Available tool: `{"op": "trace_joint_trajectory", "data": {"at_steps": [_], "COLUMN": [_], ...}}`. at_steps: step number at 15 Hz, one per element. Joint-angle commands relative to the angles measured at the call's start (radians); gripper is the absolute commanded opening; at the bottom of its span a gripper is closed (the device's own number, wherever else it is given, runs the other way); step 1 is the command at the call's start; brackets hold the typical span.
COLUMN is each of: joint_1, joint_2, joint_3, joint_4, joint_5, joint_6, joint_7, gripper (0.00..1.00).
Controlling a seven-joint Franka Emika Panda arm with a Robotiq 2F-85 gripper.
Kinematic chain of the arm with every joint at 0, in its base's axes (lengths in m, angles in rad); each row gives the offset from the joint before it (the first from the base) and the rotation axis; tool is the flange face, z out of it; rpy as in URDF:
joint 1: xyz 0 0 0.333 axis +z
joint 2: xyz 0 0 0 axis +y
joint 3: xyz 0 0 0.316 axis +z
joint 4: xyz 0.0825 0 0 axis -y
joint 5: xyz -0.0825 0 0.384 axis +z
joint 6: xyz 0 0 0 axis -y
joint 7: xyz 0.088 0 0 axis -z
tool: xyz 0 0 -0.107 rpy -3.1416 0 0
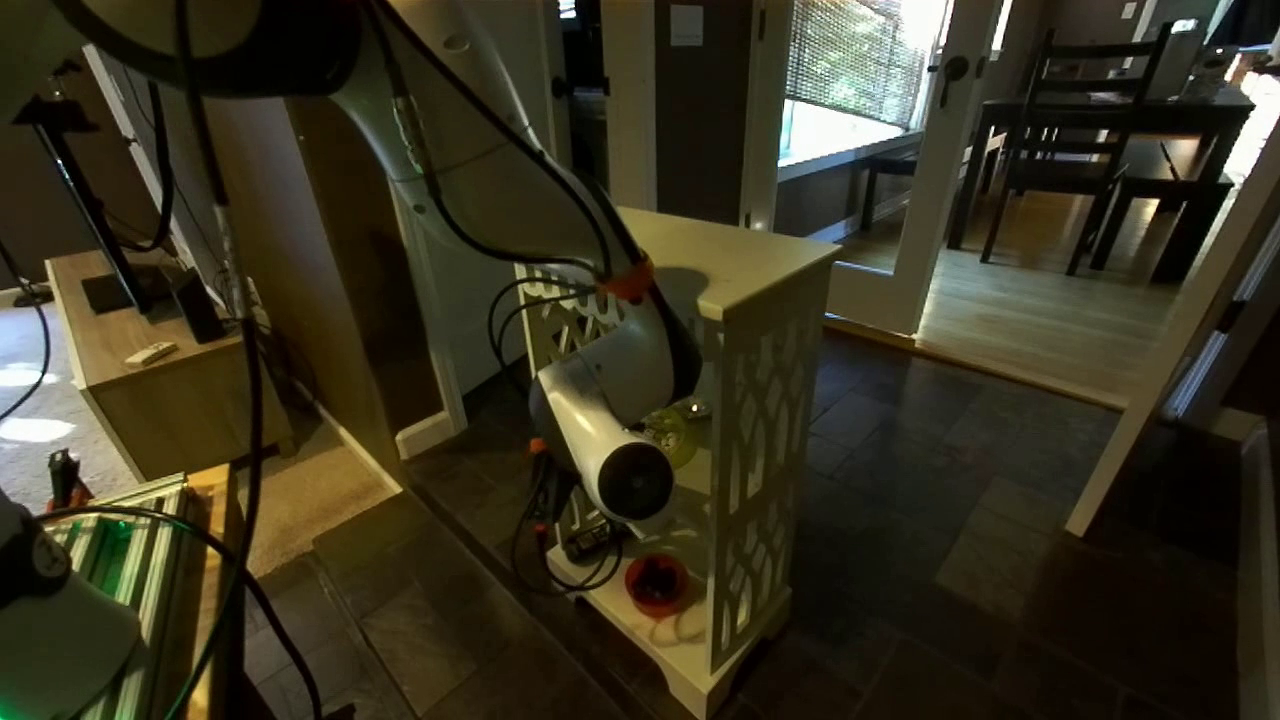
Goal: Put the yellow plate on top of the shelf.
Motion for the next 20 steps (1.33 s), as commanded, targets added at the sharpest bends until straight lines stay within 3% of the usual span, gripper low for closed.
{"op": "trace_joint_trajectory", "data": {"at_steps": [1,7,14,20], "joint_1": [0.047,0.06,0.059,0.068], "joint_2": [0.008,0.026,0.044,0.074], "joint_3": [-0.033,-0.046,-0.058,-0.067], "joint_4": [0.023,0.041,0.057,0.094], "joint_5": [0.026,0.017,0.003,-0.021], "joint_6": [-0.014,-0.022,-0.043,-0.052], "joint_7": [0.086,0.176,0.255,0.326], "gripper": [0.22,0.29,0.16,0.19]}}
